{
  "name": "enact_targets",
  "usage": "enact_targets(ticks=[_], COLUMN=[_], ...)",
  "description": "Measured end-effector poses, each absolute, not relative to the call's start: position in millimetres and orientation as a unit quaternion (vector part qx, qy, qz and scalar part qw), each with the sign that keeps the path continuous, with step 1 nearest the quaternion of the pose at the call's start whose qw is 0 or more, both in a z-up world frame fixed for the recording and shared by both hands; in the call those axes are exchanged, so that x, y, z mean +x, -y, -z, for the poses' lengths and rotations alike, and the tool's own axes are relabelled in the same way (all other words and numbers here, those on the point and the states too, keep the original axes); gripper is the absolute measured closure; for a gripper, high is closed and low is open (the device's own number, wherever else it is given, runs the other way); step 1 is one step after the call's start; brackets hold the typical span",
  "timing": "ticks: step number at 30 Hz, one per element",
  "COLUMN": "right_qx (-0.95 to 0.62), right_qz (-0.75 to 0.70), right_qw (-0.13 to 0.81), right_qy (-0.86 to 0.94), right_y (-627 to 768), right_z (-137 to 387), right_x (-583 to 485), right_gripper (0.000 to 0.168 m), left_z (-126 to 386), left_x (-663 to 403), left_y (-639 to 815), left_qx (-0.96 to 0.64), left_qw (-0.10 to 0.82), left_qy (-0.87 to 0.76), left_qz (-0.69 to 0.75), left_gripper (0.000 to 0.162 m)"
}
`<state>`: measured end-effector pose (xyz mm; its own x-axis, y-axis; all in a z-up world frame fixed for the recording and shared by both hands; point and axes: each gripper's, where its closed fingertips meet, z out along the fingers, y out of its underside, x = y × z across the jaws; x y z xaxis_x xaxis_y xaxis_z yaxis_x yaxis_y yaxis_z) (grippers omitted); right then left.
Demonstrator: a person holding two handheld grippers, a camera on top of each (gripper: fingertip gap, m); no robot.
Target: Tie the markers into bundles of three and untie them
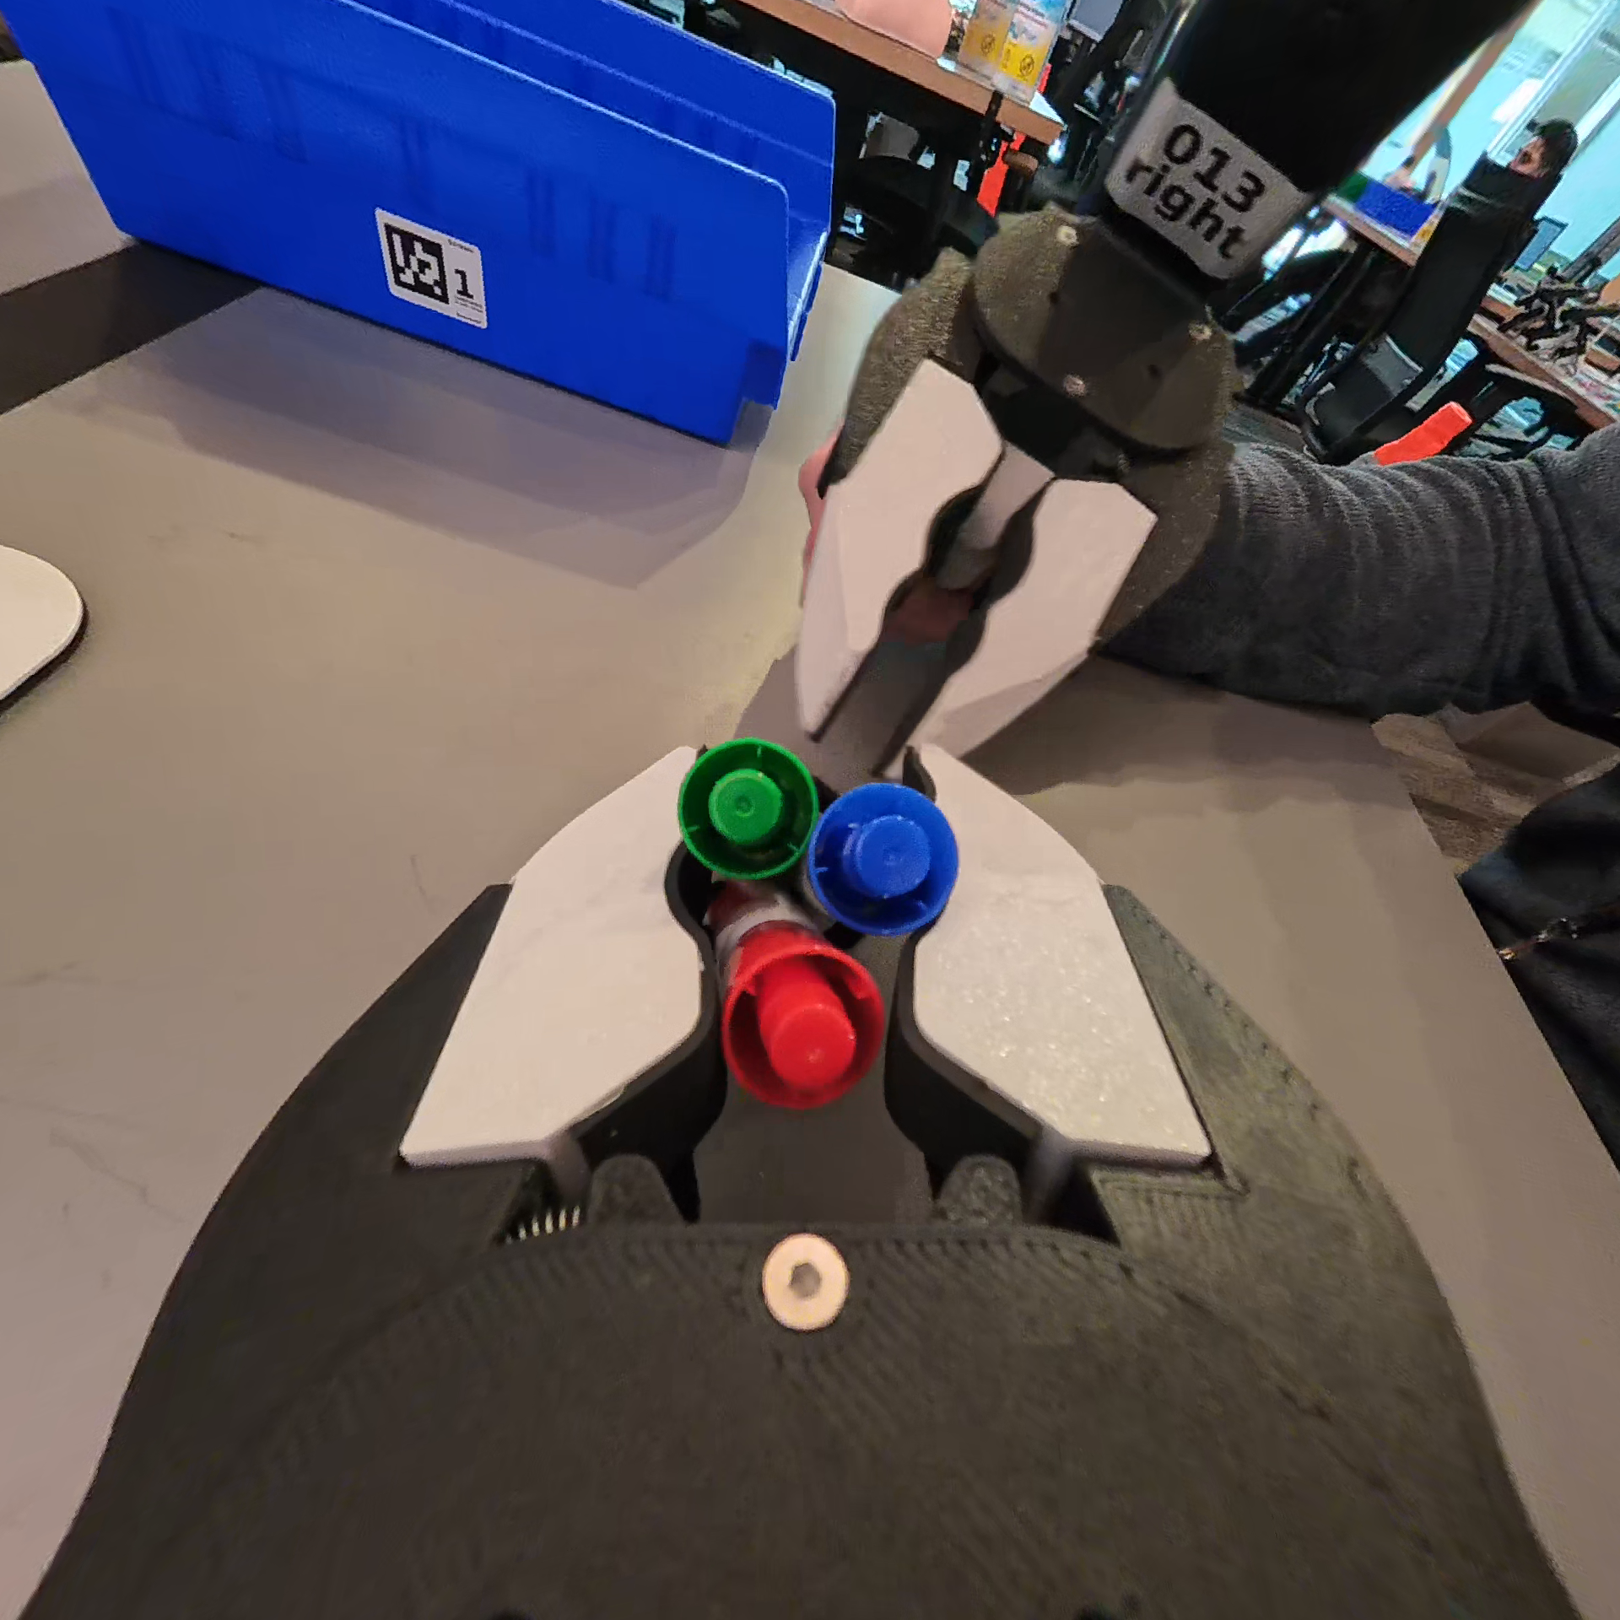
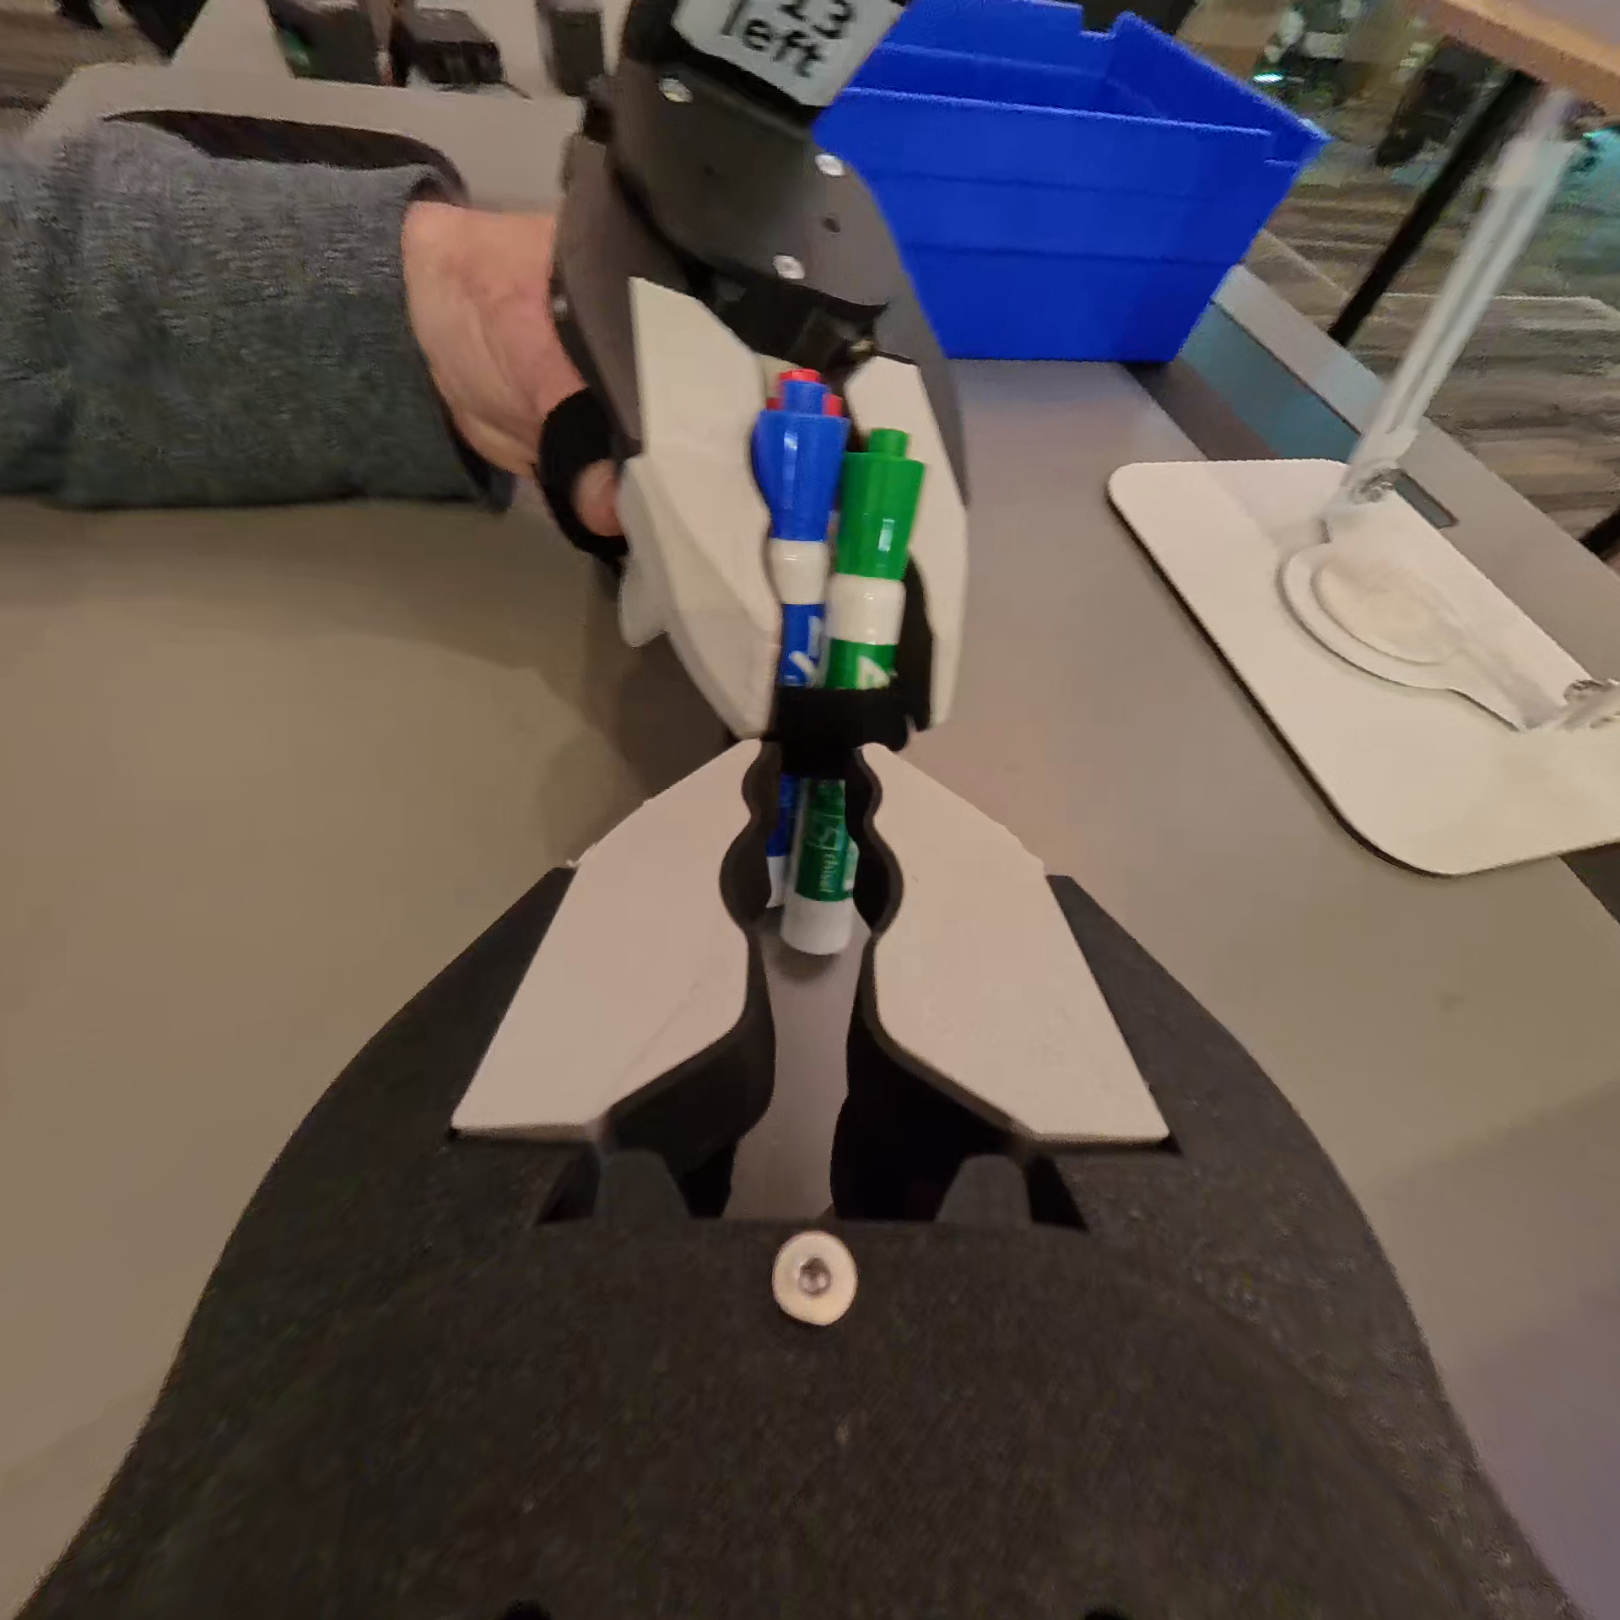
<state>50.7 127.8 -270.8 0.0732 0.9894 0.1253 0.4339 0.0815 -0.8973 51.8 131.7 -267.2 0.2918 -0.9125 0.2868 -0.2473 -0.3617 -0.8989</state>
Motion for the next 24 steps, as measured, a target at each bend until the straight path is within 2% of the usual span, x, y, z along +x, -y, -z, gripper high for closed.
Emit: enact_targets(ticks=[16, 18, 24], right_qx=[-0.59, -0.582, -0.575], right_qz=[-0.388, -0.389, -0.369], right_qw=[0.363, 0.365, 0.384], right_qy=[0.608, 0.614, 0.622], right_y=[-138.2, -135.3, -133.5], right_z=[278.4, 277.5, 276.1], right_x=[44.5, 43.5, 45.1], right_gripper=[0.161, 0.168, 0.168], left_z=[261.6, 261.4, 260.1], left_x=[56.8, 57.0, 56.8], left_y=[-119.5, -119.8, -119.9], left_qx=[-0.667, -0.666, -0.663], left_qw=[0.4, 0.4, 0.408], left_qy=[-0.457, -0.457, -0.459], left_qz=[0.432, 0.433, 0.428], left_gripper=[0.126, 0.126, 0.124])
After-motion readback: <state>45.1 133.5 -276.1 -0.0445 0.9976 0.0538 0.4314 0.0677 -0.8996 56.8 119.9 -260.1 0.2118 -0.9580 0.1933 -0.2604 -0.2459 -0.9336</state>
